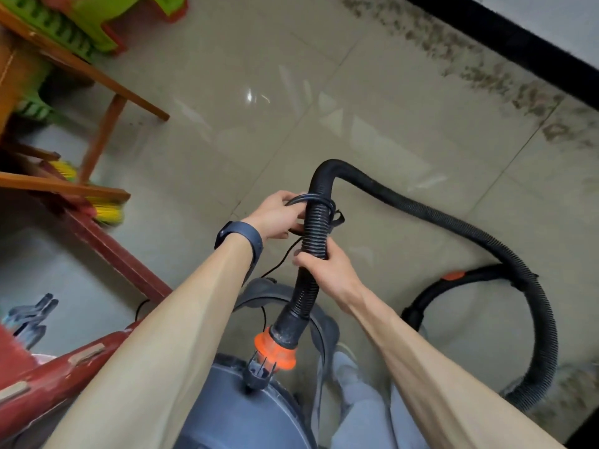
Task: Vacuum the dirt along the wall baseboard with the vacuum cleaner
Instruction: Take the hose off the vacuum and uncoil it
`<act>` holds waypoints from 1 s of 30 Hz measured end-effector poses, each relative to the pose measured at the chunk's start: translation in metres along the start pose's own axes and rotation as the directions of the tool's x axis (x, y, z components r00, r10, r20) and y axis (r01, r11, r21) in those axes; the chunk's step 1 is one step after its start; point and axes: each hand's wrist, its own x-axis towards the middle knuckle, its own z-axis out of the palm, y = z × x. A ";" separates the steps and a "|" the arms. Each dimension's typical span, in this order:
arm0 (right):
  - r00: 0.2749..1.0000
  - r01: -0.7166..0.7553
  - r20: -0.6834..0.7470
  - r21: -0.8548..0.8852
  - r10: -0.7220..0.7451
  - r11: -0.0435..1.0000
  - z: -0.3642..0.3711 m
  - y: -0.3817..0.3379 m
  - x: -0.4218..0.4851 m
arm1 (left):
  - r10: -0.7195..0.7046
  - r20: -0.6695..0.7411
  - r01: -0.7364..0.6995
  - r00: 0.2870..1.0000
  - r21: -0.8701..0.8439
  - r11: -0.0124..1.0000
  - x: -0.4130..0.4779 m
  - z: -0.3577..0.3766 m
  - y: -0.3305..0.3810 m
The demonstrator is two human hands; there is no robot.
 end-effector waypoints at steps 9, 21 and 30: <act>0.886 0.440 0.427 -0.648 -0.182 0.622 0.002 -0.038 -0.018 | -0.046 -0.052 0.003 0.998 -0.638 0.770 -0.018 -0.061 0.053; 0.972 0.229 0.112 -0.279 -0.205 0.932 -0.004 -0.139 -0.049 | 0.048 -0.047 -0.061 0.998 -0.367 0.928 -0.081 -0.063 0.086; 0.830 0.469 0.550 -0.775 0.088 0.424 -0.008 -0.165 -0.134 | 0.044 -0.134 -0.125 0.990 -0.692 0.711 -0.157 -0.113 0.087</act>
